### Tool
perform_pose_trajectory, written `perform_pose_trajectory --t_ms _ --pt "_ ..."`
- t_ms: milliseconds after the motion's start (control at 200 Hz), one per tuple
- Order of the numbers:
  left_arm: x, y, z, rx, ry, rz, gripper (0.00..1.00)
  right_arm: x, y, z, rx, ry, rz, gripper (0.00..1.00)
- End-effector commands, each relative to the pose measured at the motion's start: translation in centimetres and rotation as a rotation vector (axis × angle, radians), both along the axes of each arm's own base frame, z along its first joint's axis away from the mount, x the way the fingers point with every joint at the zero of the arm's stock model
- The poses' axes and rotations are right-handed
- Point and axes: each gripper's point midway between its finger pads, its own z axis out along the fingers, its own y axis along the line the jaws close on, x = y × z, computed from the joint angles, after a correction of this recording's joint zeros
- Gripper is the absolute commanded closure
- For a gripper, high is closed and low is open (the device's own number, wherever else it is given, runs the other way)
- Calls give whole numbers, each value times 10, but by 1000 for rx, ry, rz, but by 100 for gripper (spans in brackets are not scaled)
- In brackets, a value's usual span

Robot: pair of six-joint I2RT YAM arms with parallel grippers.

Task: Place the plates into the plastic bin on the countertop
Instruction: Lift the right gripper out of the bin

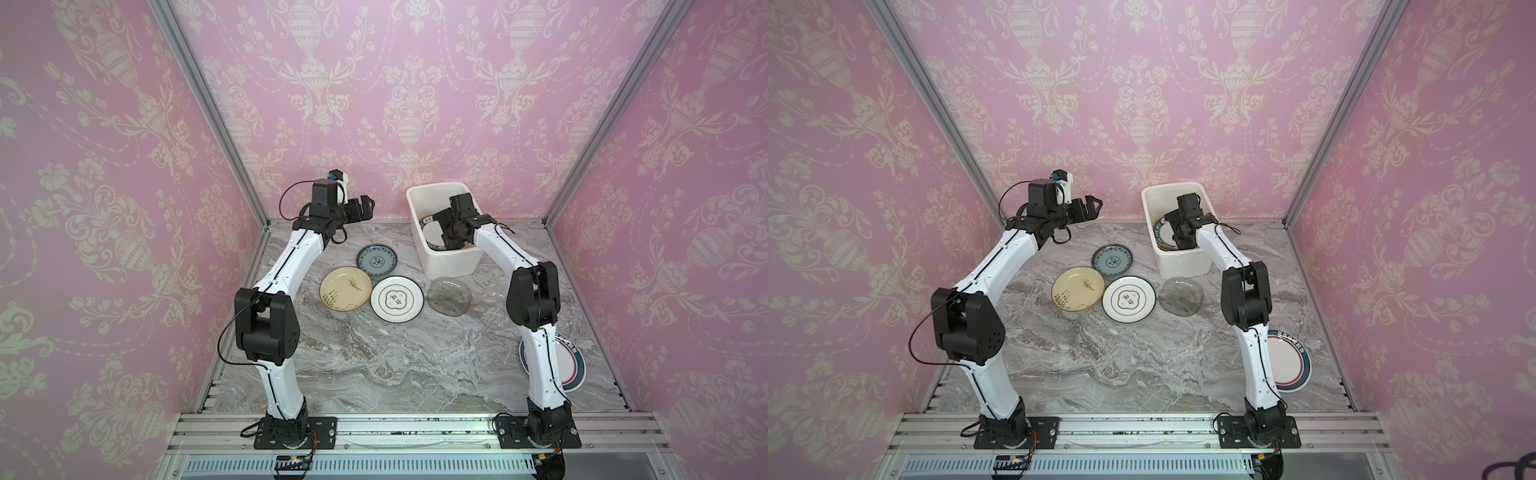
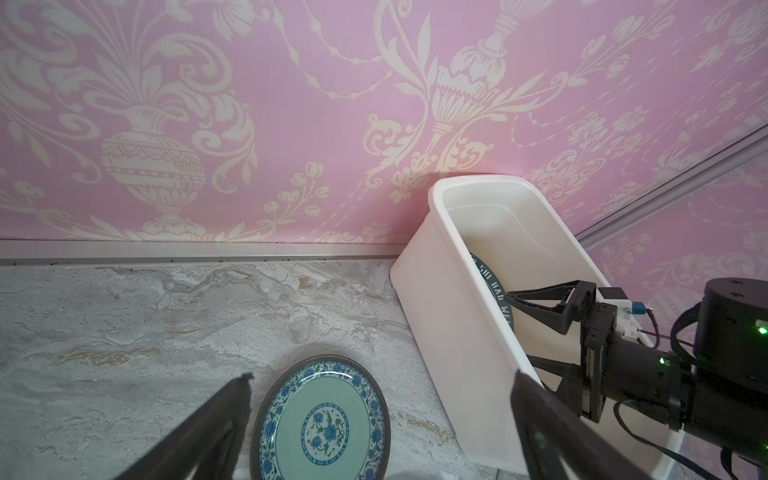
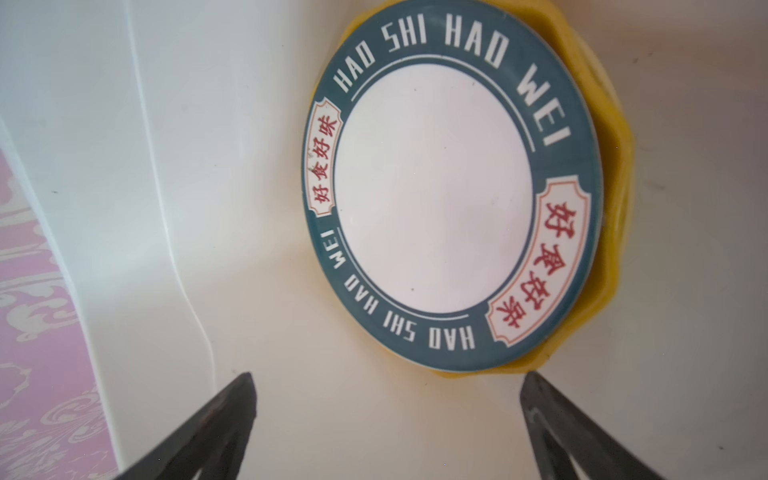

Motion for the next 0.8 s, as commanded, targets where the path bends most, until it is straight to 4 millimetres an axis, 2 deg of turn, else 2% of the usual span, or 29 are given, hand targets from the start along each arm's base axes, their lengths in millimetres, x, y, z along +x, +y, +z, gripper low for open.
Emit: perform_pose_trajectory --t_ms 0,270,430,515,625,720,796 --pt "-9 16 24 15 -95 48 1 -3 -7 25 -30 -53 -2 0" --pt "-24 41 40 -121 -143 89 1 -14 -5 43 -23 -106 22 0" --pt "-39 45 49 -106 -153 63 1 -20 4 89 -48 -227 124 0" --pt "-49 35 54 -106 -157 -9 1 -28 10 117 -73 -300 211 1" --pt "-59 16 60 -171 -149 -122 3 -50 11 146 -152 -354 328 3" --pt "-63 3 62 -272 -88 -170 6 -75 0 166 -247 -371 399 3" --pt "-65 -7 62 -322 -50 -190 7 -96 -16 175 -312 -365 427 3"
